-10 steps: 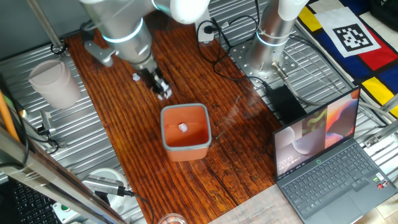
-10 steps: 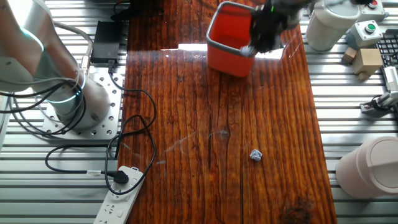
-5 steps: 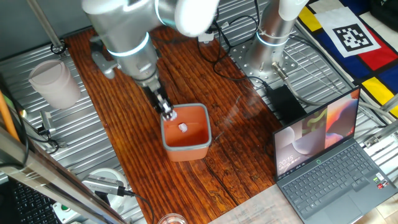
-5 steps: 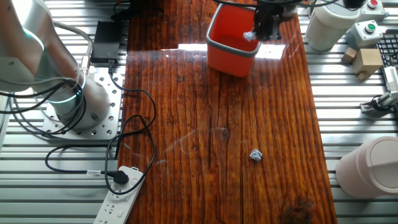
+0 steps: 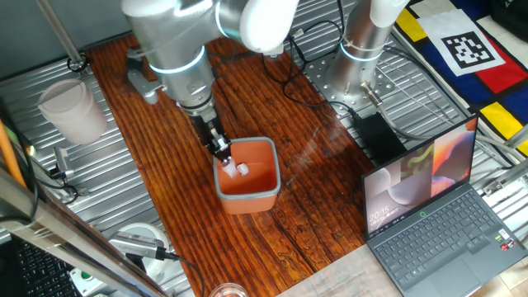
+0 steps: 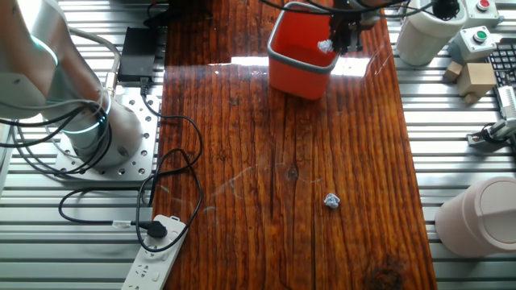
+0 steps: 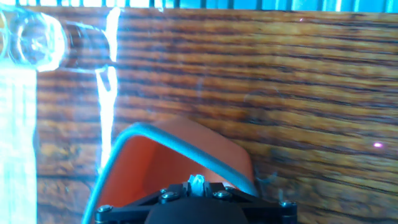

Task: Put the garbage in the trash can

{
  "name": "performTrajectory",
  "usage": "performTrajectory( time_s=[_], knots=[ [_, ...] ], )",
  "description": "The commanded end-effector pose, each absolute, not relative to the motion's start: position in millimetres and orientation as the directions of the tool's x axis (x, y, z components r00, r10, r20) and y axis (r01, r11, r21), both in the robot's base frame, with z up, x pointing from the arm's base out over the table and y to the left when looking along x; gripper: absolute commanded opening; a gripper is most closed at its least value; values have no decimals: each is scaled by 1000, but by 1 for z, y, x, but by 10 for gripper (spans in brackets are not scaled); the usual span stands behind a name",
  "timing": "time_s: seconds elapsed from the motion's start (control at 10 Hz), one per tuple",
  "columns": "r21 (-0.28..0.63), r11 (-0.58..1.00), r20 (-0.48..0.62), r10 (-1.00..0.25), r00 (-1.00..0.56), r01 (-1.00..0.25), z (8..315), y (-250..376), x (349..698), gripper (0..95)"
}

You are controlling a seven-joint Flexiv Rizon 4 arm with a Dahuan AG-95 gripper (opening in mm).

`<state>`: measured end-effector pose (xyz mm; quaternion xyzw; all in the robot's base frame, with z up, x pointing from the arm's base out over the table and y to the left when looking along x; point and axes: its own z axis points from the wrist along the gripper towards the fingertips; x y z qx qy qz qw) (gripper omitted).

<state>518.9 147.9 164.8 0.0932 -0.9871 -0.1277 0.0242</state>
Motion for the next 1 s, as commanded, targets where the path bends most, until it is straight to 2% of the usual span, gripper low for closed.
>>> performTrajectory(
  time_s=[0.1, 0.2, 0.3, 0.6, 1.0],
  knots=[
    [219, 946, 55, -256, -965, -239, 165, 147, 520, 570],
    [171, 941, 70, -307, -949, -292, 168, 141, 520, 570],
    [165, 940, 73, -315, -946, -300, 169, 140, 520, 570],
    [61, 902, 108, -432, -896, -427, 187, 75, 525, 570],
    [24, 882, 119, -470, -875, -471, 161, 3, 541, 570]
  ],
)
